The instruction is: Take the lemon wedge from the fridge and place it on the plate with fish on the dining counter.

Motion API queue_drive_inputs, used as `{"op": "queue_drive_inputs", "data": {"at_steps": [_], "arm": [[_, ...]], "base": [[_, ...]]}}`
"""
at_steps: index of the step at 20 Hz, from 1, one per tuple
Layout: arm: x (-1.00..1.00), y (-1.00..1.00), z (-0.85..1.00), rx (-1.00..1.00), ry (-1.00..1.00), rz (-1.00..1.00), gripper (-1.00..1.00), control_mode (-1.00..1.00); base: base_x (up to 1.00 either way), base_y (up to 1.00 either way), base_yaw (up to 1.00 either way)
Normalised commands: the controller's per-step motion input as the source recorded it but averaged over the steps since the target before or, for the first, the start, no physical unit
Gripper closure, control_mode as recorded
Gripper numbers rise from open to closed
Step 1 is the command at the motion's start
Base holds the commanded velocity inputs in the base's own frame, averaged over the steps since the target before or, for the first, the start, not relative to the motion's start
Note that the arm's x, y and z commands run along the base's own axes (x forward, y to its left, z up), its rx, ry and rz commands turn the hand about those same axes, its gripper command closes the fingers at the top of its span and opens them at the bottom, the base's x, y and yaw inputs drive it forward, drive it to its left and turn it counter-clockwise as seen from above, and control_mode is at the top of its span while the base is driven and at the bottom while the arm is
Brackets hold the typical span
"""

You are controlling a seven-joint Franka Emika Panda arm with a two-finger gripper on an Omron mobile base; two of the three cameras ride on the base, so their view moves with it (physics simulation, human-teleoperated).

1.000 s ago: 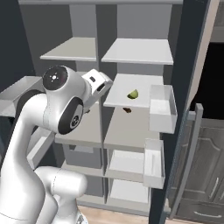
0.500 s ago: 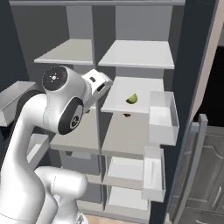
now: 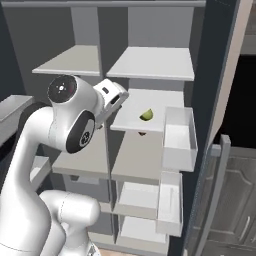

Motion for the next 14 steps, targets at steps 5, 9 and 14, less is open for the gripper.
{"op": "queue_drive_inputs", "data": {"at_steps": [5,9,14], "arm": [[0.00,0.00,0.00,0.00,0.00,0.00,-1.00,1.00],[0.00,0.00,0.00,0.00,0.00,0.00,-1.00,1.00],[0.00,0.00,0.00,0.00,0.00,0.00,-1.00,1.00]], "base": [[0.14,-0.37,-0.02],[0.45,-0.05,-0.01],[0.49,0.00,0.00]]}}
